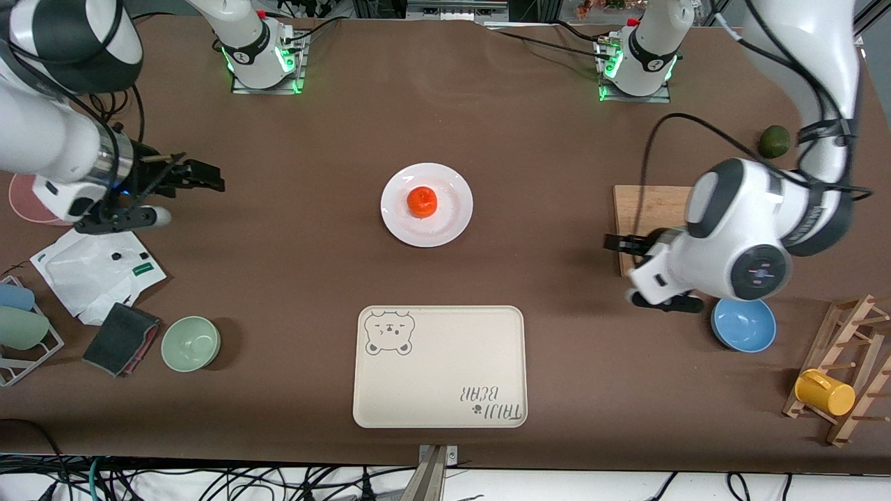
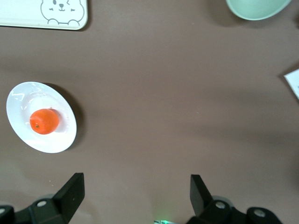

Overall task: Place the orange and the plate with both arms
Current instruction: 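Retract the left gripper while the right gripper reaches toward the plate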

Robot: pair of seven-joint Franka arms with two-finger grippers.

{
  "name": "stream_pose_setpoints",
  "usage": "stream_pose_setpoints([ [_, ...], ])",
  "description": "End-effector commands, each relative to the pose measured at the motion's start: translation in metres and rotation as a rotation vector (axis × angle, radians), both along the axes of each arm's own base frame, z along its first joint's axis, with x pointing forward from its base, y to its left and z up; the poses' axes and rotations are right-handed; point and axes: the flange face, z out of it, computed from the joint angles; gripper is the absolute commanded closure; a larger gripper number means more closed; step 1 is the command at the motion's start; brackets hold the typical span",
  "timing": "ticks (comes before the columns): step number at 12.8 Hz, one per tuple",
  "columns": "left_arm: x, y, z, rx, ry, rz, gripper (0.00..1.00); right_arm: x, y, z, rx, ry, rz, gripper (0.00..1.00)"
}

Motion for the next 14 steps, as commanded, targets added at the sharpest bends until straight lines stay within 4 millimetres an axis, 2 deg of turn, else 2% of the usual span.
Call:
stream_pose_setpoints([
  [1,-0.002,0.049,0.045,0.004,-0.074,-0.149,0.00,0.007,0.017,-0.016,0.059,-0.001,0.005,0.00],
  [3,-0.008,0.056,0.087,0.015,-0.143,-0.190,0.00,0.004,0.030,-0.047,0.114,-0.018,-0.002,0.00],
  [4,-0.015,0.051,0.112,0.016,-0.175,-0.178,0.00,0.002,0.038,-0.061,0.135,-0.034,0.000,0.00],
  [5,-0.025,0.055,0.138,0.031,-0.205,-0.148,0.00,0.000,0.040,-0.078,0.159,-0.043,-0.021,0.00],
  [6,-0.036,0.063,0.151,0.041,-0.183,-0.125,0.00,-0.003,0.051,-0.096,0.205,-0.042,-0.046,0.00],
  [8,-0.053,0.062,0.177,0.050,-0.192,-0.123,0.00,-0.009,0.075,-0.126,0.244,-0.047,-0.054,0.00],
  [9,-0.066,0.058,0.179,0.064,-0.183,-0.127,0.00,-0.014,0.083,-0.138,0.268,-0.044,-0.059,0.00],
  [10,-0.076,0.063,0.184,0.075,-0.183,-0.112,0.00,-0.021,0.088,-0.149,0.321,-0.035,-0.076,0.00],
  [11,-0.075,0.081,0.190,0.087,-0.208,-0.075,0.00,-0.028,0.093,-0.162,0.364,-0.025,-0.074,0.00],
  [12,-0.073,0.074,0.199,0.086,-0.263,-0.073,0.00,-0.033,0.094,-0.172,0.384,-0.024,-0.060,0.00],
  [13,-0.069,0.092,0.210,0.091,-0.326,-0.028,0.00,-0.038,0.095,-0.182,0.408,-0.008,-0.061,0.00],
  [14,-0.076,0.100,0.213,0.025,-0.330,0.018,0.00,-0.044,0.095,-0.192,0.439,0.010,-0.077,0.00],
])
